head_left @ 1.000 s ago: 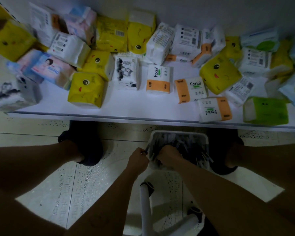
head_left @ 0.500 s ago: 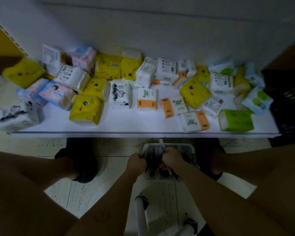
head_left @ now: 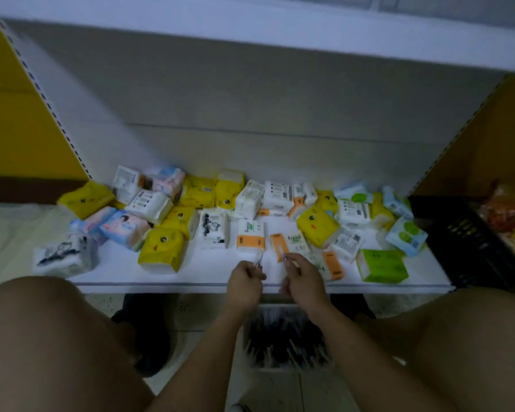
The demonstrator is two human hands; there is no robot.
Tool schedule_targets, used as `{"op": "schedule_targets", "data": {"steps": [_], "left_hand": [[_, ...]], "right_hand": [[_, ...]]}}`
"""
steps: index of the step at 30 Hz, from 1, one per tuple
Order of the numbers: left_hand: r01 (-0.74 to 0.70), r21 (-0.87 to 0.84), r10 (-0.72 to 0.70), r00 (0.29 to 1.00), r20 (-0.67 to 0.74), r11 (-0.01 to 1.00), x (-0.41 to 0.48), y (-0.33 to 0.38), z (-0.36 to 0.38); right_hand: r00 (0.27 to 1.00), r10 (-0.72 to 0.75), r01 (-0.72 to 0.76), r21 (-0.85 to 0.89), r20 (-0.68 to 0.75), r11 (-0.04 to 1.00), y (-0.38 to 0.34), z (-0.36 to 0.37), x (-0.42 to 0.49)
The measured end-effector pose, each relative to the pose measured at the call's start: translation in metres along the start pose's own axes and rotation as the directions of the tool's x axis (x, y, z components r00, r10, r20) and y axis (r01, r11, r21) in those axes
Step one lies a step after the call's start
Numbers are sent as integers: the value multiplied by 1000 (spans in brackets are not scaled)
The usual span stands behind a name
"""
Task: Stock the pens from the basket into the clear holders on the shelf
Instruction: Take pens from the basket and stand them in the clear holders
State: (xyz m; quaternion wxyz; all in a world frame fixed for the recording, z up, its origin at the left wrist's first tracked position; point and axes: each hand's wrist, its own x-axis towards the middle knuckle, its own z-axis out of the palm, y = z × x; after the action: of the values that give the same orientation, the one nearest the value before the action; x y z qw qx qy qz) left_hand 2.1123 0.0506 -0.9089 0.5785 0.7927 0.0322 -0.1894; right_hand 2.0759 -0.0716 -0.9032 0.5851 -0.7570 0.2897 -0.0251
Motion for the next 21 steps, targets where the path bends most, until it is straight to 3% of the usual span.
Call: {"op": "schedule_targets", "data": {"steps": [2, 5, 10, 17, 21], "left_hand": [[-86, 20, 86, 996, -11, 996, -4, 22, -8], [-208, -32, 208, 978, 10, 978, -11, 56, -18], [-280, -241, 293, 956, 17, 929, -21, 121, -35], [-432, -317, 460, 888, 17, 845, -39, 204, -72], [-562, -302, 592, 806, 8, 770, -63, 243, -93]], "right_hand": [[999, -39, 39, 51, -2, 998, -22, -4, -3], [984, -177, 176, -53, -18, 983, -54, -13, -5], [866, -495, 492, -52, -74, 869, -124, -32, -24], [791, -606, 611, 60, -83, 789, -210, -64, -52], [744, -666, 668, 97, -62, 738, -243, -79, -62]]}}
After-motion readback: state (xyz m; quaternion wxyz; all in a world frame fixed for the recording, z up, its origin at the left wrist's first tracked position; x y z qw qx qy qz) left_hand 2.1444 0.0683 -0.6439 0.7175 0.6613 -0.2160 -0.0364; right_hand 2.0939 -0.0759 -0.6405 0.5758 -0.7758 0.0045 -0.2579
